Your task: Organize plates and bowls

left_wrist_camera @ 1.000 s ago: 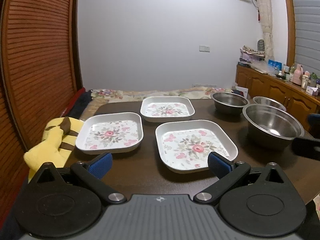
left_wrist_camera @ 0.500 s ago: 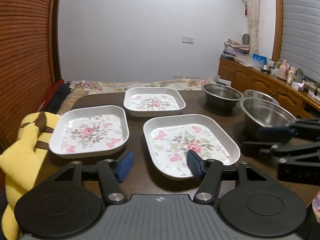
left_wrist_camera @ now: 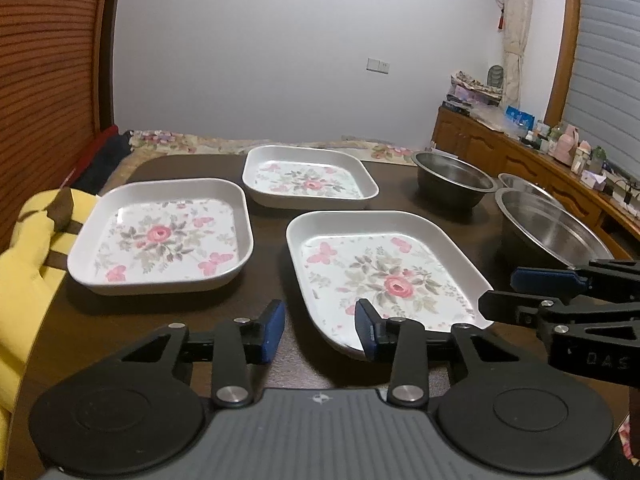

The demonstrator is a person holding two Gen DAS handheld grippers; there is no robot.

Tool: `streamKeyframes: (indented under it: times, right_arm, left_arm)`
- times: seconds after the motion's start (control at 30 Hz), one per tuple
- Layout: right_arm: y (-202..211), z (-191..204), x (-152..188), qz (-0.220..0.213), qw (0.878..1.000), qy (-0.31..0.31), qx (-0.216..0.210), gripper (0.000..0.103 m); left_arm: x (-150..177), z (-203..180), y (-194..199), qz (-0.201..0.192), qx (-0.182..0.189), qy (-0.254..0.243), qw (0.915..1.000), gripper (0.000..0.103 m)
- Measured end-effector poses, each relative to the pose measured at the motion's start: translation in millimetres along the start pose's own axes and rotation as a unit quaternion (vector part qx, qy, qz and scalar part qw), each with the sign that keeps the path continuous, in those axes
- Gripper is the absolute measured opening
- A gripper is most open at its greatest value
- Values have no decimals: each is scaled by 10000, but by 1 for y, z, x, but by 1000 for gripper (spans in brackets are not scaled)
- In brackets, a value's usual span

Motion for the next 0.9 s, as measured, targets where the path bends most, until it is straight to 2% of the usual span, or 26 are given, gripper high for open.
streamKeyframes:
  times: [0.37,0.5,0.57,0.77,0.83,0.9]
  right_arm:
    - [-15,-7,2,74,9996,-222,135,43]
    - [-23,-11,4,153,9991,-357,170,38]
    - [-27,-13,4,175,9988,-431,177,31]
    - [-35,-22,6,300,9969,-729,34,28]
    - [-35,-22,6,296,9968,-745,-33,26]
    - [-34,-23,5,321,9965,-768,-109,25]
  left_arm:
    - [0,1,-10,52,59,48,10000,32]
    - [3,2,-14,106,47,50,9999,25]
    - [4,3,-16,101,75,121,9998,24]
    - [6,9,-16,30,154,291,9995,22]
    - [6,10,-15,20,237,332,9992,15]
    - [7,10,-14,35,247,386,9989,14]
Point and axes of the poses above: each gripper's, at about its wrist camera, not at the fingertips, and y roughly against the way its jaws point, z to its left, x to its underside, the point moved 5 cm from there along -y, roughly the way its jaws point, and after that the axes turned 15 degrees about -y, right-handed, at the moved point
